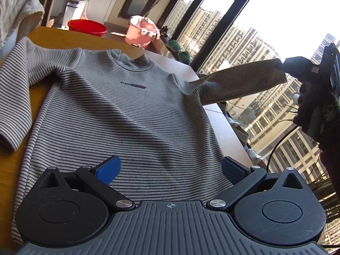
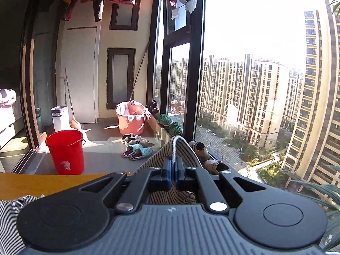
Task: Fold clothes
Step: 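Grasp the sweatshirt sleeve cuff with the right gripper and lift it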
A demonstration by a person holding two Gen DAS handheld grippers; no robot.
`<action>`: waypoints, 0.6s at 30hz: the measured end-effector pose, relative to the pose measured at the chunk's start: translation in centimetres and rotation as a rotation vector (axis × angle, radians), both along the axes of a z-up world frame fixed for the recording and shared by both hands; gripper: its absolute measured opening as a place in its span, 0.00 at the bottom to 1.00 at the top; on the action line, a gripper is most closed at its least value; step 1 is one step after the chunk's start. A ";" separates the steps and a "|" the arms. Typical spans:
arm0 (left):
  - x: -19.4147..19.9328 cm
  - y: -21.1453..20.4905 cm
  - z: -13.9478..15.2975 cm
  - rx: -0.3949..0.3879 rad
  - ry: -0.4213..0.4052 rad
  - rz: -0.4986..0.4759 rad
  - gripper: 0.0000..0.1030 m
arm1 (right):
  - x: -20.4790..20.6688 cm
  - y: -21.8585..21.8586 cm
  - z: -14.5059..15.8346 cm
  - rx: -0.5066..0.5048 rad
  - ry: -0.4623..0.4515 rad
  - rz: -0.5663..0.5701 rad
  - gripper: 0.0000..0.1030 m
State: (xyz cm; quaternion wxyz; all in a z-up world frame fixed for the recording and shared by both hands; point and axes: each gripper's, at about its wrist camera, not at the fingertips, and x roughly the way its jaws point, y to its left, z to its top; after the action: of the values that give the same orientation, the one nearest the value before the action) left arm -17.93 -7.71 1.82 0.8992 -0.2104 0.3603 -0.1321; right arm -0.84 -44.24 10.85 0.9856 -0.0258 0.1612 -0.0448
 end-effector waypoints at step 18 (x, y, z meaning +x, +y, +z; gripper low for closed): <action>-0.1 1.5 -1.6 -0.057 0.037 0.028 1.00 | -0.4 13.2 5.0 -0.036 -0.019 0.308 0.03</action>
State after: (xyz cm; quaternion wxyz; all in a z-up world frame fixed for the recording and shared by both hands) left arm -18.06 -6.18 0.24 0.8878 -0.2431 0.3699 -0.1259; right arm -1.21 -31.04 15.87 0.9816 -0.0673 0.1455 0.1036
